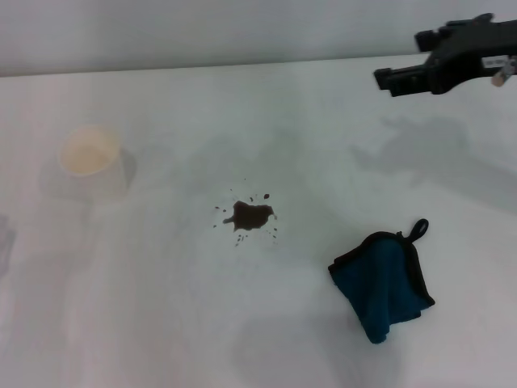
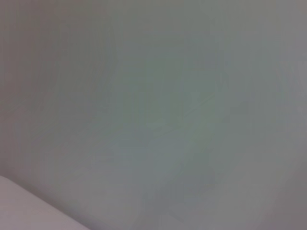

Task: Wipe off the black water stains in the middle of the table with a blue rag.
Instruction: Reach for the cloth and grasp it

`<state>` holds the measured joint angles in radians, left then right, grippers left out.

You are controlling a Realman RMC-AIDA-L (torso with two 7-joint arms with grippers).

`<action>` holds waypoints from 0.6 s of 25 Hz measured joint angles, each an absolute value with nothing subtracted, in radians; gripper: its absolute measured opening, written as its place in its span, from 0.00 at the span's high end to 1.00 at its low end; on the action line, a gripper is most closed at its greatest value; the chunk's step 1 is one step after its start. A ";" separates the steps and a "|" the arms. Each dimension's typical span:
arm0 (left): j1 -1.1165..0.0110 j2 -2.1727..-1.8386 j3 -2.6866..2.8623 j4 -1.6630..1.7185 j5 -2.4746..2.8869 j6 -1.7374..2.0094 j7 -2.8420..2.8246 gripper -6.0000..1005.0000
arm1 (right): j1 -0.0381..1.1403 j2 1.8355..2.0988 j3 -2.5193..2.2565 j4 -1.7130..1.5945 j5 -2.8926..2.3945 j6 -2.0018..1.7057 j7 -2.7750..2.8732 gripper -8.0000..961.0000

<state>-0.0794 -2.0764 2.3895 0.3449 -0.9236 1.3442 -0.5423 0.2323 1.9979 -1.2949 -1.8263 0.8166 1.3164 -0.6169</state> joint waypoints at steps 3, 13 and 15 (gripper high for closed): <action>-0.094 -2.076 2.383 0.344 -0.925 1.336 -0.543 0.12 | 0.218 1.997 -1.342 -1.940 0.715 1.392 -0.473 0.11; -0.160 -2.078 2.383 0.289 -0.952 1.331 -0.591 0.12 | 0.216 1.998 -1.638 -1.939 0.484 1.421 -0.263 0.11; -0.169 -2.077 2.383 0.281 -0.956 1.330 -0.618 0.12 | 0.220 1.999 -1.663 -1.916 0.476 1.403 -0.250 0.11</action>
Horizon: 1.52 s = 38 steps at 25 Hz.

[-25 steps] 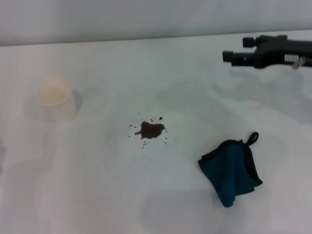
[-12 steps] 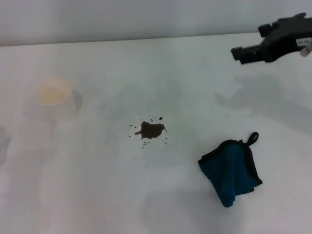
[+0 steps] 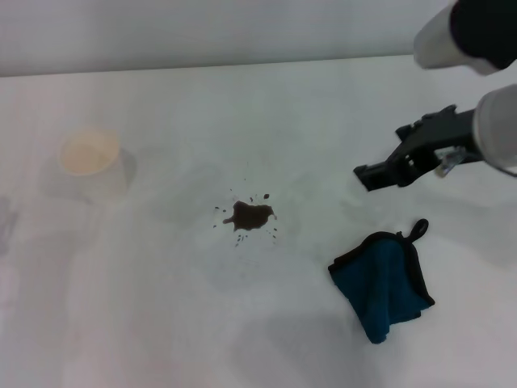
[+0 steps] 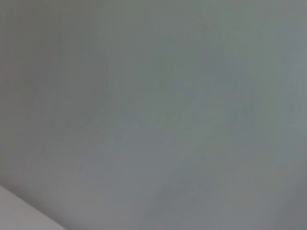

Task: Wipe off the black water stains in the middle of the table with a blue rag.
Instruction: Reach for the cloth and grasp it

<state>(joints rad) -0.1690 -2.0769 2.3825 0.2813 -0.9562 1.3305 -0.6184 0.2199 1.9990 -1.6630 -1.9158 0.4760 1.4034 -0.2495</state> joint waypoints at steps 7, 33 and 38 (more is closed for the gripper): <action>-0.216 -2.077 2.388 0.229 -0.988 1.292 -0.625 0.12 | 0.222 2.000 -1.714 -1.820 0.473 1.339 -0.239 0.11; -0.258 -2.080 2.460 0.191 -0.980 1.270 -0.572 0.13 | 0.217 1.999 -1.821 -1.720 0.465 1.279 -0.251 0.11; -0.259 -2.081 2.486 0.192 -0.980 1.269 -0.572 0.13 | 0.221 1.999 -1.822 -1.716 0.466 1.286 -0.243 0.11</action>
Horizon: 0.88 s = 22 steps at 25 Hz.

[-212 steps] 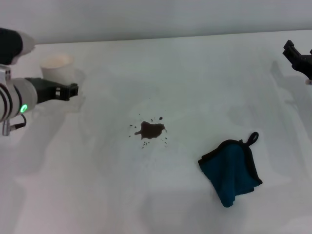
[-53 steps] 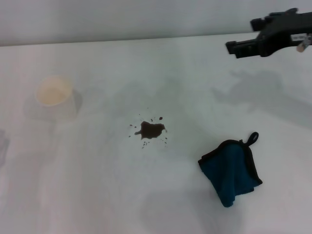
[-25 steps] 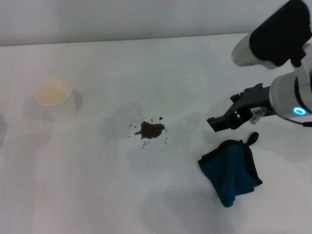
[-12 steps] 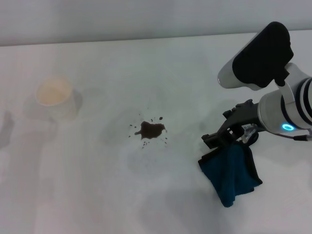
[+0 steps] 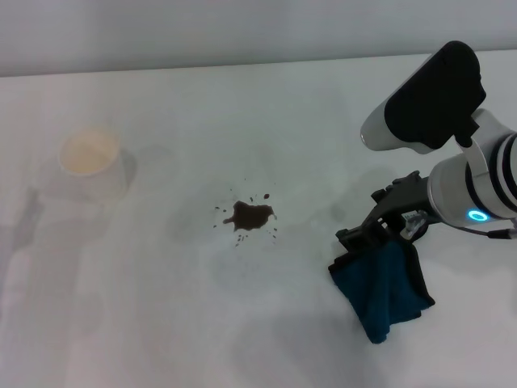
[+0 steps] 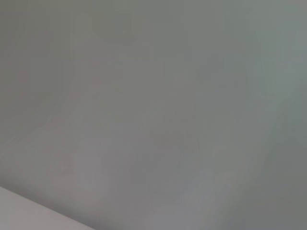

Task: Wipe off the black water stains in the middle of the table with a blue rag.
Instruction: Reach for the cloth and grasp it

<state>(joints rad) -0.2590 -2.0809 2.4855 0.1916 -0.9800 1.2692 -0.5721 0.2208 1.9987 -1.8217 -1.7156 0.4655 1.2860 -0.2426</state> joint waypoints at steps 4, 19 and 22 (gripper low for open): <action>-0.255 -2.079 2.489 0.192 -0.980 1.273 -0.574 0.13 | 0.219 1.999 -1.822 -1.705 0.466 1.302 -0.238 0.11; -0.238 -2.081 2.496 0.200 -0.980 1.279 -0.577 0.13 | 0.220 1.999 -1.828 -1.753 0.432 1.499 -0.132 0.11; -0.245 -2.081 2.493 0.200 -0.982 1.279 -0.578 0.13 | 0.221 1.999 -1.859 -1.756 0.438 1.509 -0.087 0.11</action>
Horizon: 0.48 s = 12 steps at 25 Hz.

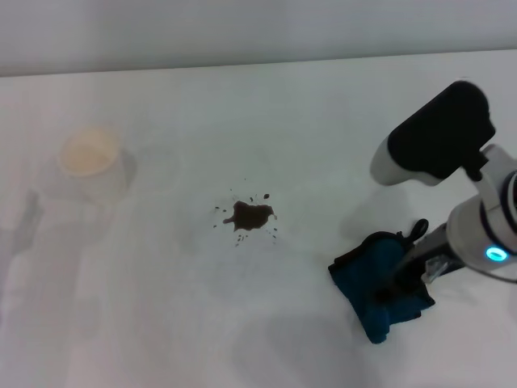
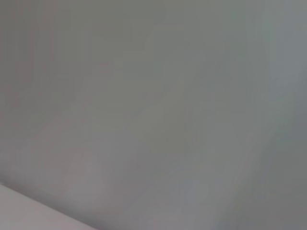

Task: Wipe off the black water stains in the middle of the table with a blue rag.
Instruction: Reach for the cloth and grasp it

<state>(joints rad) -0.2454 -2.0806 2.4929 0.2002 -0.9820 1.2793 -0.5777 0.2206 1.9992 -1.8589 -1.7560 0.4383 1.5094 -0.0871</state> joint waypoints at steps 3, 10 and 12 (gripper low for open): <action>-0.256 -2.079 2.492 0.201 -0.982 1.279 -0.578 0.13 | 0.223 2.000 -1.905 -1.745 0.439 1.497 -0.055 0.11; -0.273 -2.077 2.490 0.193 -0.986 1.279 -0.578 0.13 | 0.235 2.000 -1.939 -1.678 0.440 1.425 -0.022 0.11; -0.274 -2.077 2.490 0.192 -0.988 1.280 -0.578 0.13 | 0.238 2.000 -1.939 -1.654 0.440 1.415 -0.022 0.11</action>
